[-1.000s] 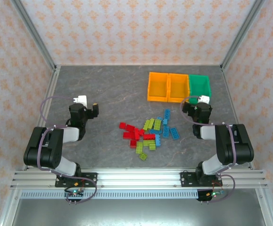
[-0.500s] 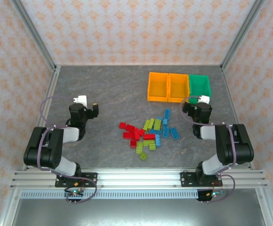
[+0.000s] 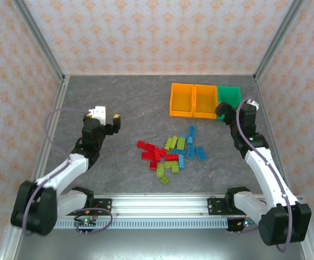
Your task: Sort the legos into containers by color
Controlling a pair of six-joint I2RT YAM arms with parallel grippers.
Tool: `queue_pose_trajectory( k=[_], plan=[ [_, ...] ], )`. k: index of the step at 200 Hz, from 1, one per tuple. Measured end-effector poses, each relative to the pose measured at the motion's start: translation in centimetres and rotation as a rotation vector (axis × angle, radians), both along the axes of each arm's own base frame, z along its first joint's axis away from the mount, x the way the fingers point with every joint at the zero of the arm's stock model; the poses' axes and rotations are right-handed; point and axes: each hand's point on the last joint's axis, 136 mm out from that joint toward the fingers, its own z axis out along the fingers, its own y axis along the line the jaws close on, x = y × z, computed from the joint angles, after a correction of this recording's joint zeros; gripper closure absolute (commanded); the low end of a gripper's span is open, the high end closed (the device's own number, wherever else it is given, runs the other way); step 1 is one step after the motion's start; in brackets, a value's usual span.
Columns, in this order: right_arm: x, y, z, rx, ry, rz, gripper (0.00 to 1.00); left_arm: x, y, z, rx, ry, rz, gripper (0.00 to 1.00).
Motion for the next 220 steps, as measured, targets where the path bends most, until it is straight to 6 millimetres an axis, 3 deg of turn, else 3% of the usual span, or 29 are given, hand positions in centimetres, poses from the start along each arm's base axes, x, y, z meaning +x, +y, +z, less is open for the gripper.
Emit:
queue_pose_trajectory(
  k=[18, 40, 72, 92, 127, 160, 220],
  plan=[
    [-2.3, 3.0, -3.8, 0.022, 0.191, 0.110, 0.00, -1.8, -4.0, 4.6, -0.045, -0.053, -0.120, 0.00],
    [-4.9, 3.7, -7.4, 0.023, 0.377, 0.142, 0.00, -5.2, -10.4, 8.5, -0.084, -0.056, -0.329, 0.00],
    [-6.6, 4.5, -10.3, 0.013, 0.532, 0.175, 0.04, -11.0, -18.1, 9.2, -0.019, 0.076, -0.654, 0.00],
    [-7.2, 5.0, -12.7, 0.003, 0.634, 0.197, 0.11, -14.3, -20.7, 8.8, 0.089, 0.169, -0.846, 0.00],
    [-8.3, 6.6, -15.7, -0.038, 0.761, 0.268, 0.16, -17.3, -20.5, 6.1, 0.267, 0.230, -1.015, 0.00],
    [-9.1, 7.9, -16.5, -0.076, 0.788, 0.333, 0.28, -19.1, -19.2, 2.3, 0.398, 0.258, -1.110, 0.00],
    [-10.0, 8.7, -17.2, -0.073, 0.819, 0.383, 0.30, -19.9, -18.4, 0.6, 0.477, 0.256, -1.159, 0.00]
  ],
)
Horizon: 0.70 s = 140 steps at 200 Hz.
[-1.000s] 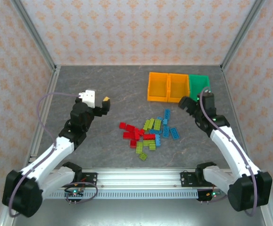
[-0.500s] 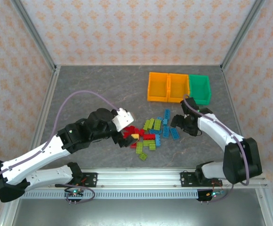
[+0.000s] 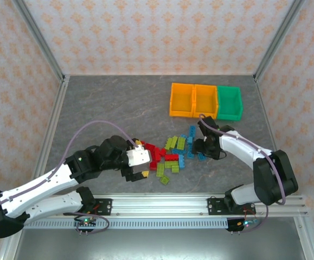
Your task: Sort the legos into containers by color
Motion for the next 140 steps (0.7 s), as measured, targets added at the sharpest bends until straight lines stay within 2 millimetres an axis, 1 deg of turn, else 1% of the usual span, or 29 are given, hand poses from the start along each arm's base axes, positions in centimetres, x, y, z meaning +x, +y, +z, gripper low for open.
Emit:
queue_pose_trajectory(
  k=[23, 42, 53, 73, 89, 102, 110, 140],
  plan=[
    [-0.7, 0.1, -0.8, 0.008, 0.030, 0.006, 0.35, -0.3, 0.1, -0.5, 0.004, 0.012, -0.008, 0.00],
    [-1.0, 0.0, -1.7, -0.002, 0.064, 0.007, 0.44, -0.5, 0.0, -0.5, -0.001, 0.020, -0.018, 0.00],
    [-1.0, 0.1, -2.1, -0.006, 0.077, 0.012, 0.50, -0.5, 0.0, -0.5, -0.001, 0.020, -0.019, 0.00],
    [-1.0, 0.0, -2.2, -0.011, 0.076, 0.008, 0.62, -0.6, 0.0, -0.6, 0.000, 0.021, -0.019, 0.00],
    [-0.8, -0.2, -1.9, -0.016, 0.053, -0.004, 0.66, -0.6, 0.1, -0.8, 0.003, 0.023, -0.019, 0.00],
    [-0.5, -0.5, -1.1, -0.019, 0.009, -0.015, 0.71, -0.7, 0.2, -1.0, 0.005, 0.024, -0.018, 0.00],
    [-0.3, -0.7, -0.3, -0.015, -0.031, -0.022, 0.72, -0.7, 0.3, -1.1, 0.005, 0.024, -0.018, 0.00],
    [1.4, -1.6, 4.3, -0.011, -0.244, -0.070, 0.74, -0.8, 0.6, -0.7, -0.013, 0.002, -0.010, 0.00]
  ],
)
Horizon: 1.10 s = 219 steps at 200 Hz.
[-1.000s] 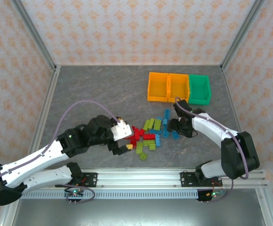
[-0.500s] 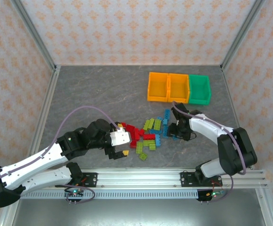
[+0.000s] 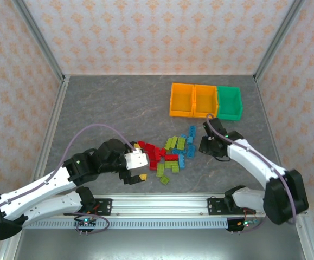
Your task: Sort the legos into containers by color
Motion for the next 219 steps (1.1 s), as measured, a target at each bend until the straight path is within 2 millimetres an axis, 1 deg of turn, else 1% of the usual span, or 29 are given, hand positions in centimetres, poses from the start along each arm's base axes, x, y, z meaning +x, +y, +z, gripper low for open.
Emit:
queue_pose_trajectory(
  k=[15, 29, 45, 59, 78, 92, 109, 120, 136, 156, 176, 200, 219],
  plan=[
    [1.2, -0.8, 2.3, -0.021, -0.091, -0.035, 0.74, 0.3, 0.1, 0.6, -0.029, -0.033, 0.017, 0.00],
    [2.9, -1.6, 4.4, -0.037, -0.158, -0.078, 0.74, 0.6, 0.4, 1.4, -0.066, -0.065, 0.041, 0.00],
    [5.8, -3.2, 6.6, -0.040, -0.221, -0.154, 0.74, 0.9, 0.7, 2.1, -0.105, -0.100, 0.070, 0.00],
    [9.0, -5.0, 7.7, -0.052, -0.247, -0.220, 0.75, 1.2, 0.9, 2.7, -0.131, -0.127, 0.095, 0.00],
    [13.4, -7.3, 7.7, -0.078, -0.233, -0.278, 0.75, 1.8, 1.1, 3.4, -0.153, -0.157, 0.128, 0.00],
    [16.5, -8.7, 6.7, -0.095, -0.211, -0.303, 0.75, 2.1, 1.2, 3.3, -0.152, -0.163, 0.147, 0.00],
    [19.3, -10.1, 5.2, -0.105, -0.174, -0.323, 0.75, 2.4, 1.3, 3.0, -0.139, -0.159, 0.158, 0.00],
    [20.7, -10.8, 4.1, -0.111, -0.154, -0.332, 0.74, 2.5, 1.2, 2.7, -0.127, -0.154, 0.162, 0.00],
    [21.9, -11.7, 2.5, -0.114, -0.117, -0.344, 0.70, 2.6, 1.1, 2.3, -0.112, -0.146, 0.163, 0.00],
    [23.3, -12.4, 1.0, -0.126, -0.072, -0.344, 0.60, 2.8, 1.2, 2.1, -0.104, -0.149, 0.173, 0.00],
    [24.0, -12.5, 1.5, -0.126, -0.075, -0.342, 0.57, 2.9, 1.3, 2.2, -0.102, -0.152, 0.179, 0.00],
    [23.7, -12.4, 1.6, -0.122, -0.068, -0.340, 0.54, 3.2, 1.5, 2.2, -0.095, -0.161, 0.194, 0.00],
    [23.1, -12.3, 1.9, -0.123, -0.062, -0.340, 0.47, 3.2, 1.6, 2.2, -0.093, -0.164, 0.200, 0.00]
  ],
)
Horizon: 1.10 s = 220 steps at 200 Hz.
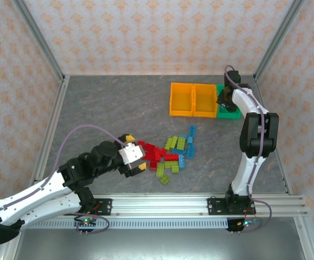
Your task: Sort the legos into containers by color
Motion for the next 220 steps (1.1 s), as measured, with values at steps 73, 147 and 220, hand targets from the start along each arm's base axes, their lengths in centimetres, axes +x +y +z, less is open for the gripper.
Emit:
queue_pose_trajectory(
  k=[73, 147, 220],
  plan=[
    [-6.5, 3.4, 6.1, 0.152, -0.128, 0.050, 0.38, 1.5, 0.5, -0.1, -0.014, 0.057, 0.137, 0.00],
    [-20.6, 18.0, 5.6, 0.304, -0.017, 0.502, 0.28, 7.5, -2.9, 0.6, -0.286, 0.378, 0.651, 0.14],
    [-26.1, 12.7, 4.4, 0.247, -0.032, 0.250, 0.16, 11.9, -13.6, -8.3, -0.217, 0.640, 0.833, 0.35]
  ],
)
